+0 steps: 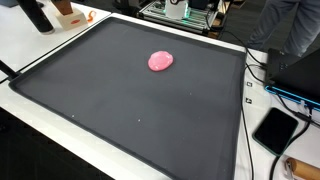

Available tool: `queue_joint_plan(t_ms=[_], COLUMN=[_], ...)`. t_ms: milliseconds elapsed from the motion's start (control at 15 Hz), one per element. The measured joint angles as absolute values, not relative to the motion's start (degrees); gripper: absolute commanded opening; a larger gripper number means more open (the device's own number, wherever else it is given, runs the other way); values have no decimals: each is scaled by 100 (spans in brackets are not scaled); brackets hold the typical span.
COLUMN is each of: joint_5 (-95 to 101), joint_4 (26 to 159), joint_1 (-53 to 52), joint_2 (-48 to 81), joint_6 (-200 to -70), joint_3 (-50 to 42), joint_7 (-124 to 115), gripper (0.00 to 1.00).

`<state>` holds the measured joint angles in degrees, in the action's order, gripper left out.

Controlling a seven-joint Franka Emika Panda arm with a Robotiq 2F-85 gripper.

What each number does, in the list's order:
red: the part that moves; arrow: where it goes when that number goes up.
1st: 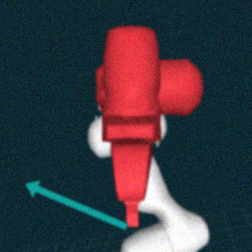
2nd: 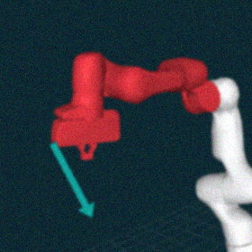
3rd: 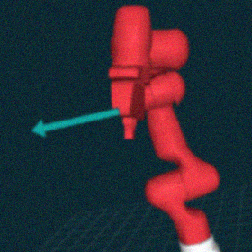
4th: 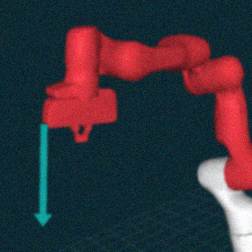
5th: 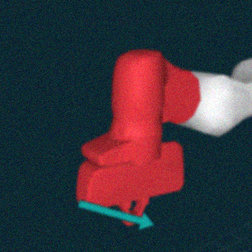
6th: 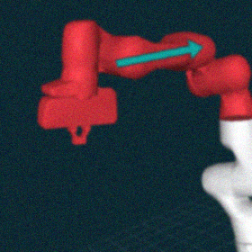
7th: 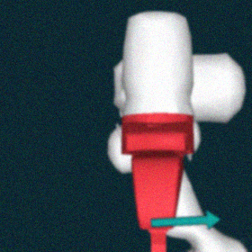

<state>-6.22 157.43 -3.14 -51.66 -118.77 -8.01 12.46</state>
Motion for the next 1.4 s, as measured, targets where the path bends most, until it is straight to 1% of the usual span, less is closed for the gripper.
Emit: queue_joint_plan(t_ms=[67, 133, 400, 667, 1000, 1200, 1400], joint_5=[-622, -622, -642, -842, -845, -840, -844], joint_4=[15743, 15742, 15725, 15554, 15071, 14734, 14525], joint_1=[-314, -314, -380, -747, -995, -967, -892], joint_2=[-5165, -5165, -5135, -4729, -3560, -2826, -2280], joint_6=[-11878, -11879, -11922, -12293, -12722, -12864, -13008], joint_3=[-801, -801, -690, -210, 469, 517, 375], joint_7=[1246, 1246, 1235, 950, 423, 365, 424], gripper=[13, 3, 3, 3, 3, 3, 3])
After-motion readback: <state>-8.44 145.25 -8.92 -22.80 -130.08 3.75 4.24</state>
